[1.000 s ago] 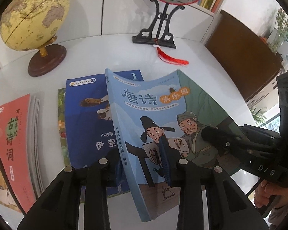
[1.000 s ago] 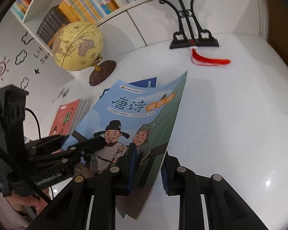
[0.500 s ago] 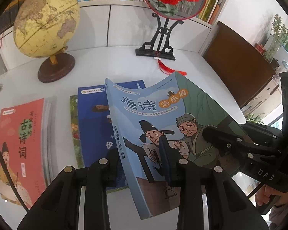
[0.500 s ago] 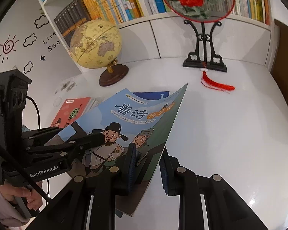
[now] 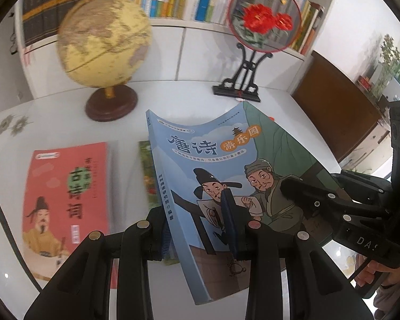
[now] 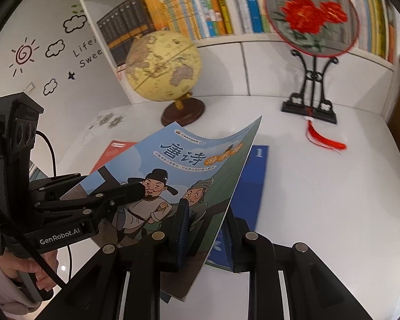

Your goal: Organize books

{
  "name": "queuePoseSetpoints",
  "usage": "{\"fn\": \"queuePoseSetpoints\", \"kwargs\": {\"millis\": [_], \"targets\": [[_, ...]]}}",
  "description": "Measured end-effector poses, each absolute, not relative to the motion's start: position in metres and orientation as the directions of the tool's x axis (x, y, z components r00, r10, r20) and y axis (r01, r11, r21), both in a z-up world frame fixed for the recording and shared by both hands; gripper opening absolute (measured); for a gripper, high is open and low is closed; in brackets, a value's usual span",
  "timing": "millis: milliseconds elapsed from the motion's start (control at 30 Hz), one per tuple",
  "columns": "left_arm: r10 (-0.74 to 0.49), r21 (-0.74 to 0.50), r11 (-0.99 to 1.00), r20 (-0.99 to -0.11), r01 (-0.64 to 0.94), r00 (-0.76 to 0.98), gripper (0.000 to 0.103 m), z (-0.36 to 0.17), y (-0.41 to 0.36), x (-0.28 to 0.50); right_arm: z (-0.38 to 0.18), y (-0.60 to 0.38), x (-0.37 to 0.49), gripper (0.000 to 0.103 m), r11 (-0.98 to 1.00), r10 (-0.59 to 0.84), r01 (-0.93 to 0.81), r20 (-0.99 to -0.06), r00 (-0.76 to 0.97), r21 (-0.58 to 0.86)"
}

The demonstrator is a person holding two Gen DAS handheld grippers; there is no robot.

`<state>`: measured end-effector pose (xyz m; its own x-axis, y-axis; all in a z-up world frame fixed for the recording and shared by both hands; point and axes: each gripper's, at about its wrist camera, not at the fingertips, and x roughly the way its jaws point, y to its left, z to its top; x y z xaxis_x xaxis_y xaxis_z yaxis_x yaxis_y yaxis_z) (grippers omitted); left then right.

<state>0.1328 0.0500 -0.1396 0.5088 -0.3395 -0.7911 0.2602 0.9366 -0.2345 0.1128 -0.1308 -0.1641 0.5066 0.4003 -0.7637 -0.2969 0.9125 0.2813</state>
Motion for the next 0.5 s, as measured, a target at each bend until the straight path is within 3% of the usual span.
{"fn": "queuePoseSetpoints", "kwargs": {"millis": [500], "targets": [[-0.292, -0.239, 0.956, -0.778, 0.169, 0.557, 0.030, -0.143, 0.164, 0.127, -0.156, -0.015, 0.122, 0.023, 0.884, 0.438, -0.389, -0.746, 0.502, 0.258]]}}
